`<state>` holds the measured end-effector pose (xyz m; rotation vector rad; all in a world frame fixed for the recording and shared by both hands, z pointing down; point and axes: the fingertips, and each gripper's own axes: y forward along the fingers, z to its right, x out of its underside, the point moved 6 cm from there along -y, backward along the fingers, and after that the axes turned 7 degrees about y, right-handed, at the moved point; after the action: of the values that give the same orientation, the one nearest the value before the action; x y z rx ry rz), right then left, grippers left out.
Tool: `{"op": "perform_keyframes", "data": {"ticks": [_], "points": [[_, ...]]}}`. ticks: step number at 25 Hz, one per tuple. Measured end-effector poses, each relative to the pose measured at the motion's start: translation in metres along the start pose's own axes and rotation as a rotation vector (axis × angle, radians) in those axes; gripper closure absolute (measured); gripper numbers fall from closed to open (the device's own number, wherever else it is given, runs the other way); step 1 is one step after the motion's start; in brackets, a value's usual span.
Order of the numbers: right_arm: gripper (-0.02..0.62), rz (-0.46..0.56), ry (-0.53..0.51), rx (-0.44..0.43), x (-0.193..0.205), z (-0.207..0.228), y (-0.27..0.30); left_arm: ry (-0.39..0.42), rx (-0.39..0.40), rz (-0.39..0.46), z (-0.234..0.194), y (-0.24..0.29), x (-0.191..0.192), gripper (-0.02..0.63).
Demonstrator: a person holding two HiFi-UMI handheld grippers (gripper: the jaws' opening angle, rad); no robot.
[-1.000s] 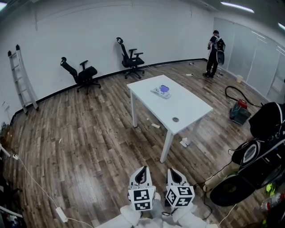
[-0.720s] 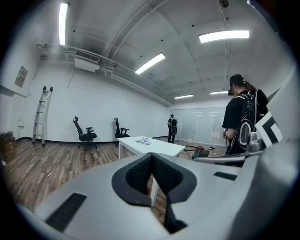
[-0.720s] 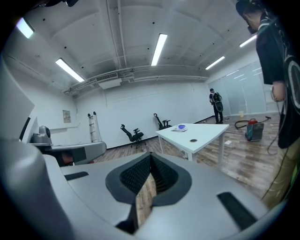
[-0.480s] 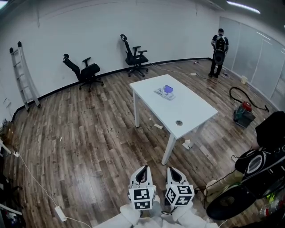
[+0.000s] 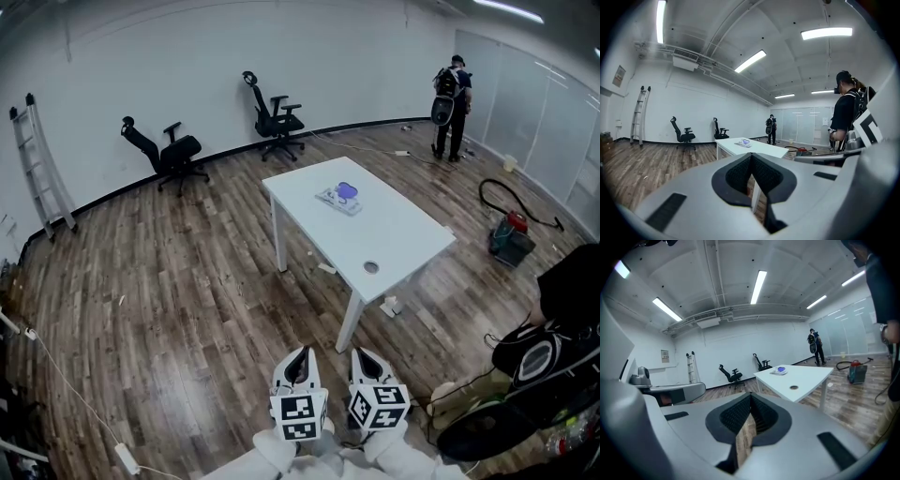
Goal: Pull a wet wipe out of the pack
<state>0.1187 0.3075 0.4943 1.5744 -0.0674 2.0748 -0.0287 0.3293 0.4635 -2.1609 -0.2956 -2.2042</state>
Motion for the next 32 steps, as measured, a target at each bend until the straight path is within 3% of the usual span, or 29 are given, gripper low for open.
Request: {"op": "perform_keyframes", "data": {"ticks": [32], "points": [[0.586, 0.007, 0.09, -0.011, -0.056, 0.103, 0.114, 0.037, -0.021, -0.052, 0.016, 0.15, -0.01, 0.606]]}}
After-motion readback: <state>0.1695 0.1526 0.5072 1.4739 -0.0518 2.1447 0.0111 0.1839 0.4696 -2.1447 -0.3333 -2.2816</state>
